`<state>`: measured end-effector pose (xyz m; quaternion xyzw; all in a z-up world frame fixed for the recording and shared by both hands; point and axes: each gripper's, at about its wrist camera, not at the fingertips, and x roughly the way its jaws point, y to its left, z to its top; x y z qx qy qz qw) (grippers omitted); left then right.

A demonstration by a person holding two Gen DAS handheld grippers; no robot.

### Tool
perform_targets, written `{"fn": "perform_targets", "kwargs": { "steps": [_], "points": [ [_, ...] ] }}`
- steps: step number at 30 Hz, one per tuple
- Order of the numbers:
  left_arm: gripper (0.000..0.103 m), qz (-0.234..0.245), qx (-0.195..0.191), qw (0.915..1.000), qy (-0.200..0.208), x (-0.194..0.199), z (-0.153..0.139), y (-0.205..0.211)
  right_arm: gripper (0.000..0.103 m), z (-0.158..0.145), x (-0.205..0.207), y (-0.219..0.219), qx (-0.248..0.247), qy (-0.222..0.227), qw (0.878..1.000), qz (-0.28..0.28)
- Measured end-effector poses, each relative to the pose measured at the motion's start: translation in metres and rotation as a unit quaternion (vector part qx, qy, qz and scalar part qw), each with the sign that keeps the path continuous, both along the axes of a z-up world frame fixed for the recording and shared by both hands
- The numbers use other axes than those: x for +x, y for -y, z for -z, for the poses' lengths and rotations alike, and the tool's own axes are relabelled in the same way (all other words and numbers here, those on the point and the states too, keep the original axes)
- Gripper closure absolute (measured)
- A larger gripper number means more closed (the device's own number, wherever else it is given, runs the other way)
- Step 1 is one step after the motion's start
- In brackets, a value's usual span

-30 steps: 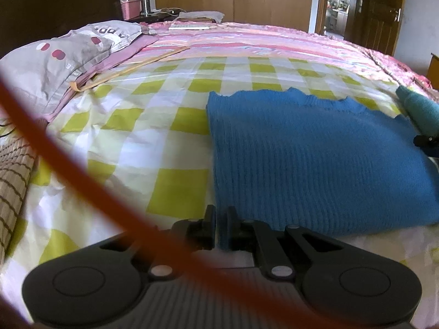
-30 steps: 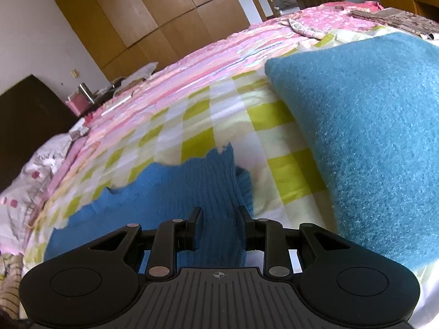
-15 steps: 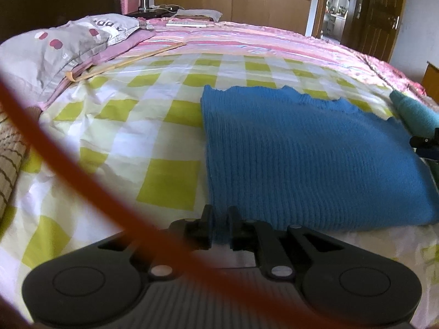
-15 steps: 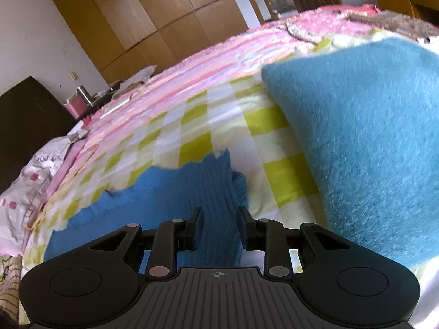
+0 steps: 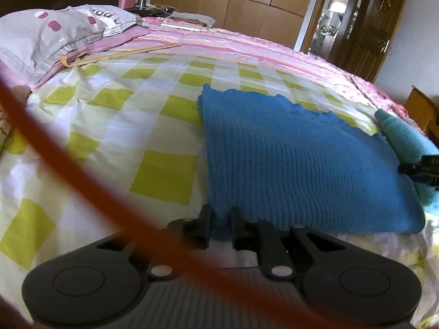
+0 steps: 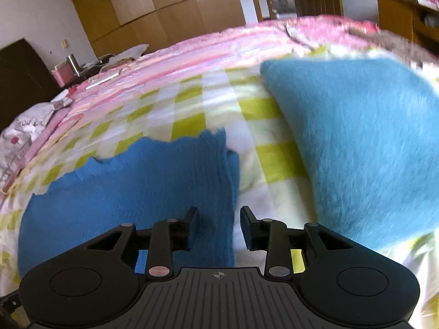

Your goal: Fold small clothes

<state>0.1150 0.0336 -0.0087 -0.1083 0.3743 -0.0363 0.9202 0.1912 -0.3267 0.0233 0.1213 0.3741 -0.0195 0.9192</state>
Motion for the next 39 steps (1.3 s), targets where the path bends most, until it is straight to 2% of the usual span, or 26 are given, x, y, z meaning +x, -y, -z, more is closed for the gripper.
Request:
{"fn": "perform_targets", "kwargs": {
  "steps": [5, 10, 14, 19, 23, 27, 34, 37, 39],
  "points": [
    [0.083, 0.006, -0.020, 0.9997, 0.011, -0.007, 0.000, -0.004, 0.070, -0.031, 0.001, -0.038, -0.022, 0.016, 0.999, -0.044],
    [0.083, 0.020, -0.043, 0.9988, 0.012, -0.008, 0.002, -0.008, 0.070, -0.048, 0.011, -0.111, -0.026, 0.012, 0.991, -0.133],
    [0.083, 0.028, -0.057, 0.9979, 0.011, -0.008, 0.002, -0.014, 0.069, -0.050, 0.028, -0.170, -0.018, -0.005, 0.982, -0.189],
    [0.082, 0.034, -0.065, 0.9972, 0.011, -0.007, 0.004, -0.019, 0.067, -0.045, 0.051, -0.237, -0.031, -0.023, 0.972, -0.230],
    [0.082, 0.035, -0.073, 0.9966, 0.010, -0.007, 0.005, -0.021, 0.056, -0.038, 0.062, -0.276, -0.047, -0.035, 0.967, -0.247],
    [0.082, 0.037, -0.079, 0.9961, 0.010, -0.006, 0.006, -0.023, 0.056, -0.022, 0.075, -0.310, -0.082, -0.057, 0.962, -0.255],
    [0.082, 0.037, -0.085, 0.9957, 0.008, -0.004, 0.008, -0.026, 0.055, 0.006, 0.083, -0.351, -0.174, -0.081, 0.944, -0.268],
    [0.081, 0.037, -0.084, 0.9957, 0.008, -0.004, 0.008, -0.026, 0.055, 0.014, 0.080, -0.359, -0.210, -0.072, 0.934, -0.278],
    [0.080, 0.036, -0.083, 0.9958, 0.009, -0.004, 0.008, -0.026, 0.059, 0.015, 0.078, -0.361, -0.222, -0.069, 0.930, -0.283]
  ]
}}
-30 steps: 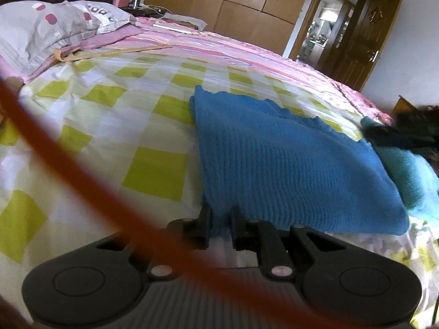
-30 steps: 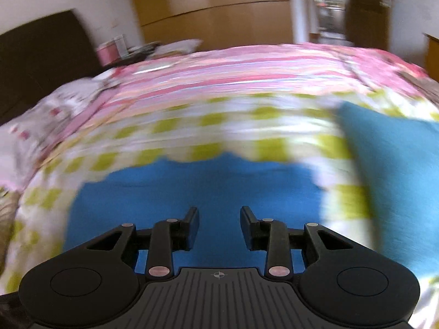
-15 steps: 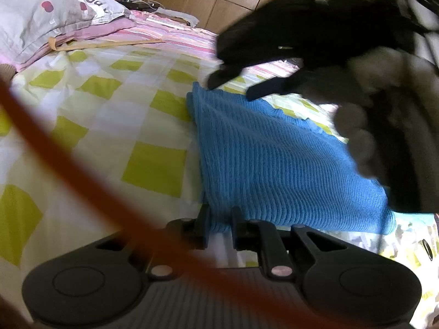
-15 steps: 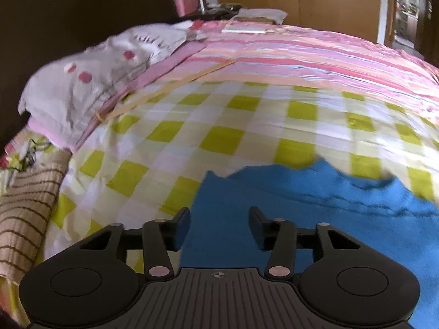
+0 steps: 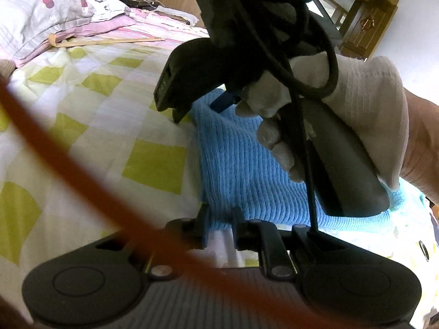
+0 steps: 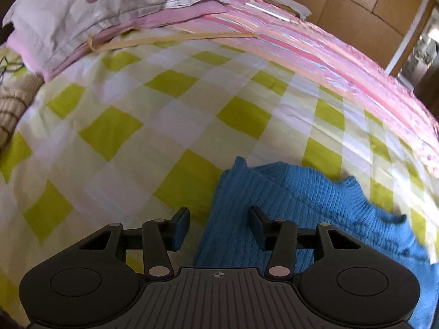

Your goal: Fold small clothes

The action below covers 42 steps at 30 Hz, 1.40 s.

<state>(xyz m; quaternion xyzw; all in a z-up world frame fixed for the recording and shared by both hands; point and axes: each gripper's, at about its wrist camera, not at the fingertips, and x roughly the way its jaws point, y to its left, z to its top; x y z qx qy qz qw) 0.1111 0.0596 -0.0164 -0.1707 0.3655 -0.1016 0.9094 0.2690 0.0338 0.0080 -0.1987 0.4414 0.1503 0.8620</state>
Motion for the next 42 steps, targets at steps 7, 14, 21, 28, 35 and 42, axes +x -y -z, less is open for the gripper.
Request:
{"fn": "perform_targets", "kwargs": {
  "steps": [7, 14, 21, 28, 35, 42],
  "points": [
    [0.062, 0.003, 0.012, 0.9998, 0.019, -0.010, -0.002, 0.007, 0.089, -0.009, 0.006, 0.017, 0.008, -0.008, 1.000, 0.013],
    [0.050, 0.008, 0.021, 0.9992, 0.033, -0.013, 0.000, 0.014, 0.093, -0.030, 0.006, 0.044, 0.065, -0.021, 0.997, 0.030],
    [0.046, -0.007, 0.025, 0.9980, 0.057, -0.020, -0.004, 0.013, 0.093, -0.056, -0.001, 0.066, 0.112, -0.016, 0.993, 0.029],
    [0.042, -0.023, 0.028, 0.9979, 0.054, -0.017, 0.001, 0.012, 0.093, -0.079, -0.007, 0.092, 0.160, -0.014, 0.987, 0.031],
    [0.041, -0.030, 0.036, 0.9970, 0.062, -0.003, -0.002, 0.027, 0.094, -0.096, -0.016, 0.118, 0.202, -0.015, 0.979, 0.030],
    [0.082, -0.032, 0.052, 0.9953, 0.075, 0.008, -0.019, 0.042, 0.100, -0.107, -0.019, 0.148, 0.239, -0.010, 0.970, 0.037]
  ]
}}
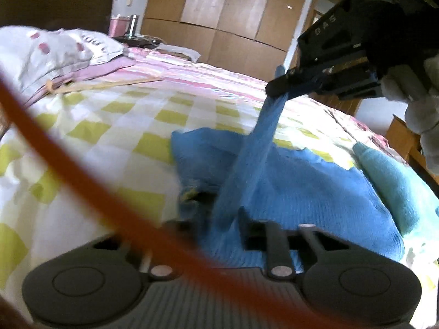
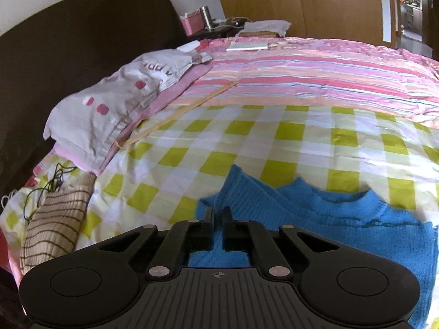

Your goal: Fold small clothes

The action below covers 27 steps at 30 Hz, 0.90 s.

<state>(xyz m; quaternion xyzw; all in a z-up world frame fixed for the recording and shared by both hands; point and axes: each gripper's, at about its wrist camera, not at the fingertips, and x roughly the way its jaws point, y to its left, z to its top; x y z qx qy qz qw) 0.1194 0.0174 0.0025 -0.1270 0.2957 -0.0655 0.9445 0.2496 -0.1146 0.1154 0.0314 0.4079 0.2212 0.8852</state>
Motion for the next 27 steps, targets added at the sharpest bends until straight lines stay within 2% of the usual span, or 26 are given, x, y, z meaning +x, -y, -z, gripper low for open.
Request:
{"fn": "perform_targets", "kwargs": {
  "steps": [3, 5, 9, 11, 13, 15, 17, 20, 25, 26, 27],
  "points": [
    [0.082, -0.007, -0.010, 0.9998, -0.014, 0.002, 0.002, 0.002, 0.098, 0.007, 0.001, 0.008, 0.002, -0.012, 1.000, 0.004],
    [0.082, -0.017, -0.020, 0.9993, -0.026, -0.001, 0.006, -0.003, 0.090, 0.012, 0.001, 0.007, 0.005, -0.023, 1.000, 0.000],
    [0.081, -0.043, -0.017, 0.9978, -0.047, -0.010, 0.017, -0.015, 0.090, 0.027, 0.006, -0.012, 0.010, -0.038, 0.999, -0.009],
    [0.081, -0.044, -0.032, 0.9971, -0.053, -0.013, 0.021, -0.021, 0.088, 0.036, 0.012, -0.028, -0.003, -0.043, 0.999, -0.009],
    [0.081, -0.041, -0.040, 0.9970, -0.051, -0.014, 0.022, -0.023, 0.081, 0.048, 0.019, -0.045, -0.022, -0.055, 0.998, -0.009],
    [0.080, -0.036, -0.043, 0.9972, -0.049, -0.016, 0.022, -0.024, 0.069, 0.058, 0.024, -0.059, -0.044, -0.066, 0.997, -0.009],
    [0.080, -0.030, -0.048, 0.9972, -0.049, -0.017, 0.022, -0.026, 0.067, 0.067, 0.027, -0.073, -0.068, -0.069, 0.995, -0.012],
    [0.080, -0.024, -0.053, 0.9970, -0.050, -0.018, 0.022, -0.030, 0.055, 0.077, 0.030, -0.093, -0.095, -0.074, 0.993, -0.022],
    [0.067, -0.027, -0.059, 0.9966, -0.051, -0.020, 0.020, -0.034, 0.054, 0.099, 0.028, -0.127, -0.198, -0.048, 0.978, -0.046],
    [0.065, -0.033, -0.053, 0.9968, -0.050, -0.022, 0.019, -0.034, 0.055, 0.102, 0.026, -0.131, -0.216, -0.037, 0.974, -0.050],
    [0.061, -0.037, -0.046, 0.9971, -0.047, -0.023, 0.018, -0.033, 0.061, 0.104, 0.024, -0.132, -0.226, -0.031, 0.972, -0.052]
  ]
}}
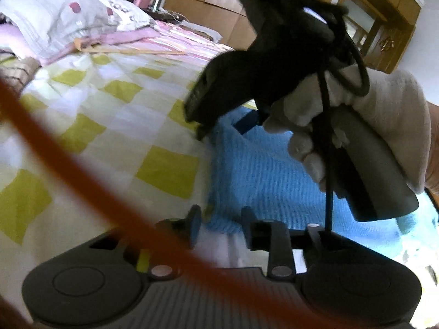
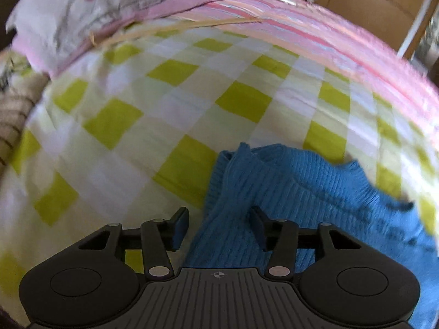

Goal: Fold small clothes
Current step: 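Hold the lifted sweater side with the right tool while the left tool grasps it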

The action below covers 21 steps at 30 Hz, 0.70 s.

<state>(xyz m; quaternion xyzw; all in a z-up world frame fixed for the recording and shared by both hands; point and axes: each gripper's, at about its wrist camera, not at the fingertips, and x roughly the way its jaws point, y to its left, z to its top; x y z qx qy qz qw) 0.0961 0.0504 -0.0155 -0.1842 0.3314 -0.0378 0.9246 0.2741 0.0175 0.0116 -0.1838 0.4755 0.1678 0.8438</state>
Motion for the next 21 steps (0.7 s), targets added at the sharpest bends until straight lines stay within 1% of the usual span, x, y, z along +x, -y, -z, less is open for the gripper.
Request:
{"fn": "perform_targets", "kwargs": {
  "steps": [1, 2, 3, 4, 5, 6, 7, 9, 13, 18, 20, 21],
  "points": [
    [0.057, -0.003, 0.005, 1.0000, 0.005, -0.001, -0.001, 0.000, 0.067, 0.000, -0.001, 0.000, -0.011, 0.006, 1.000, -0.001],
    [0.054, -0.005, 0.006, 0.9999, 0.013, -0.004, -0.002, 0.000, 0.077, 0.000, -0.001, 0.000, -0.019, 0.010, 1.000, -0.002],
    [0.048, -0.005, 0.007, 0.9997, 0.021, -0.006, -0.003, 0.001, 0.084, -0.002, -0.001, 0.003, -0.020, 0.011, 1.000, -0.002],
    [0.041, -0.006, 0.009, 0.9996, 0.028, -0.008, -0.004, 0.002, 0.088, -0.005, 0.000, 0.009, -0.010, 0.006, 1.000, 0.001],
    [0.036, -0.009, 0.016, 0.9992, 0.036, -0.010, -0.005, 0.005, 0.090, -0.008, 0.001, 0.014, 0.001, 0.002, 1.000, 0.005],
    [0.026, -0.012, 0.024, 0.9988, 0.041, -0.011, -0.005, 0.007, 0.091, -0.013, 0.002, 0.020, 0.015, -0.003, 1.000, 0.011],
    [0.022, -0.015, 0.033, 0.9983, 0.046, -0.011, -0.004, 0.009, 0.091, -0.017, 0.003, 0.027, 0.029, -0.005, 0.999, 0.016],
    [0.022, -0.011, 0.043, 0.9979, 0.048, -0.007, -0.003, 0.015, 0.091, -0.026, 0.002, 0.037, 0.049, -0.002, 0.999, 0.019],
    [0.022, 0.006, 0.041, 0.9985, 0.036, 0.005, -0.001, 0.027, 0.091, -0.042, -0.001, 0.056, 0.088, 0.001, 0.996, 0.023],
    [0.023, 0.001, 0.041, 0.9983, 0.041, 0.014, -0.005, 0.037, 0.091, -0.063, -0.006, 0.080, 0.127, 0.006, 0.992, 0.025],
    [0.026, -0.003, 0.044, 0.9977, 0.051, 0.016, -0.011, 0.041, 0.091, -0.070, -0.008, 0.092, 0.137, 0.010, 0.990, 0.025],
    [0.037, -0.004, 0.046, 0.9973, 0.057, 0.019, -0.013, 0.042, 0.091, -0.073, -0.008, 0.098, 0.143, 0.009, 0.989, 0.027]
  ]
}}
